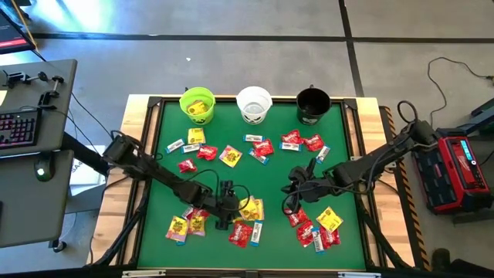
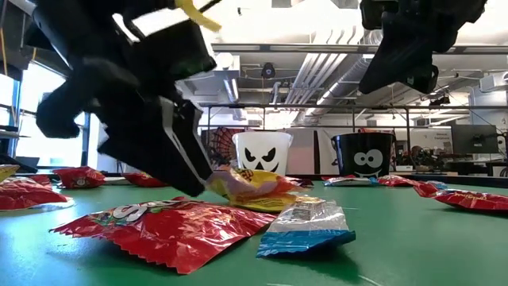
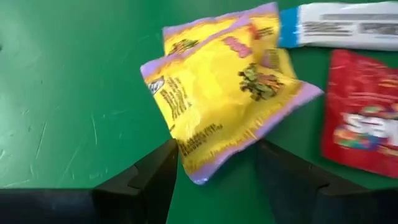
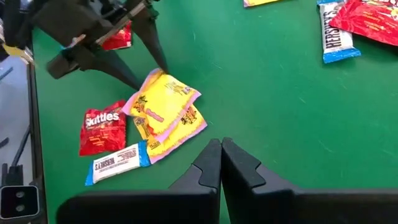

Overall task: Sort candy by brand, put in halloween buckets
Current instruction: Put the yellow candy into the green bucket

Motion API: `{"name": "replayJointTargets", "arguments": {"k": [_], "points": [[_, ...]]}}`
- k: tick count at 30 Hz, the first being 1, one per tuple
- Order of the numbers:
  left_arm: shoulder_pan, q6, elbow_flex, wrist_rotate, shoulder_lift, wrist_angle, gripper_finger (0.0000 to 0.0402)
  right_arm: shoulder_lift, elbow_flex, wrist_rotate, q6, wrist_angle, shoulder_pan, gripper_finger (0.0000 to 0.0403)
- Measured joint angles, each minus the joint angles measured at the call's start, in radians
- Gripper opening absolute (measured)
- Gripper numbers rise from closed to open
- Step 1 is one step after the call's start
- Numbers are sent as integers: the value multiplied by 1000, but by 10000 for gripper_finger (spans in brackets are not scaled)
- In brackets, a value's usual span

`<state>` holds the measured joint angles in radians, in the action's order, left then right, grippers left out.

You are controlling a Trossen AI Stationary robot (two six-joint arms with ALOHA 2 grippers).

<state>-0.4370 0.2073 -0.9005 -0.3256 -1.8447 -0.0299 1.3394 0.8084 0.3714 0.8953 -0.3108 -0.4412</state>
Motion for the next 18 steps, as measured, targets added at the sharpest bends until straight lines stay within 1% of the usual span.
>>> {"name": "replayJointTargets", "arguments": {"k": [3, 7, 10, 14, 18], "points": [[6, -6, 0, -1, -15, -7, 205, 0, 0, 0, -3, -1, 0, 0], [6, -89, -1, -27, -19, -34, 204, 0, 0, 0, -6, -2, 0, 0], [6, -133, 0, -48, -19, -57, 192, 0, 0, 0, -6, -3, 0, 0], [6, -184, 0, -50, -19, -67, 149, 0, 0, 0, -5, -4, 0, 0], [5, -243, 0, -50, -19, -74, 82, 0, 0, 0, -5, -4, 0, 0]]}}
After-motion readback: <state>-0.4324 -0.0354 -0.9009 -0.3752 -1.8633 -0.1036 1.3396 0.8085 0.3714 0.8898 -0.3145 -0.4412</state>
